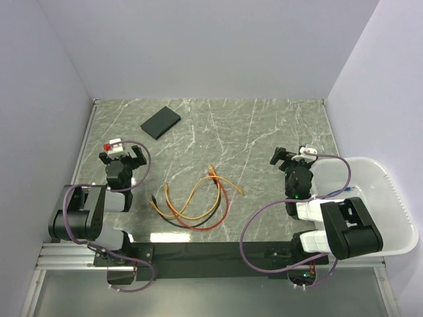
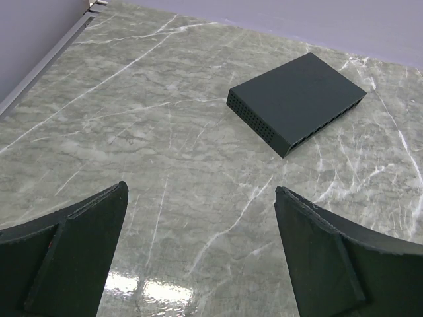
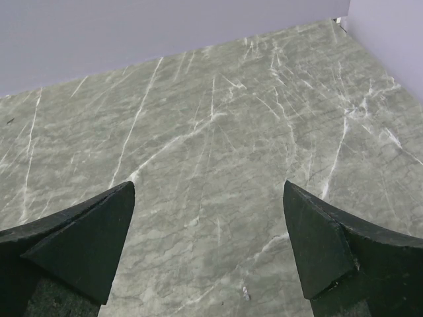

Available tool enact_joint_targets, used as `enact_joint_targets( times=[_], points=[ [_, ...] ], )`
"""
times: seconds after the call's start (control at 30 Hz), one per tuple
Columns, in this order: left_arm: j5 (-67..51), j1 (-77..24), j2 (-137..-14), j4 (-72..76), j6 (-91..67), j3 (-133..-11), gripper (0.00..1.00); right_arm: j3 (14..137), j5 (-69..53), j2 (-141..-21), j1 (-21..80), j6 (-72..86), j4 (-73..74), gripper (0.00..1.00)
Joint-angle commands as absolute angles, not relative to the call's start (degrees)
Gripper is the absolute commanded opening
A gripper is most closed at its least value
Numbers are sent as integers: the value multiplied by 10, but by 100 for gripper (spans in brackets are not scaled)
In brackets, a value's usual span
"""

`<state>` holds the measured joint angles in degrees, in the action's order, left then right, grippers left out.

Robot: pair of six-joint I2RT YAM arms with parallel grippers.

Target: Insert the plug into the switch port

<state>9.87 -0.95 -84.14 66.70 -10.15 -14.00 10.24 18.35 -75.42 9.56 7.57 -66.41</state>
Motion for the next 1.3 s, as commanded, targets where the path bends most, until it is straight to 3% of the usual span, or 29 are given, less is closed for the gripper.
enact_joint_targets(
  times=[0.0, 0.53, 0.77, 0.9, 1.07, 1.27],
  points=[
    [90, -9, -836, 693, -95, -143, 99, 109, 243, -749, 77, 63, -674, 100],
    [90, -9, -836, 693, -96, -143, 99, 106, 250, -746, 80, 56, -685, 100],
    [89, -9, -837, 693, -96, -142, 99, 163, 295, -589, 147, 45, -508, 100],
    [90, -9, -837, 693, -94, -143, 99, 250, 171, -533, 180, 97, -349, 100],
    [88, -9, -836, 693, -96, -143, 99, 317, 89, -525, 348, -21, -287, 100],
    [86, -8, -837, 693, -96, -144, 99, 421, -74, -526, 373, 23, -159, 100]
  ],
)
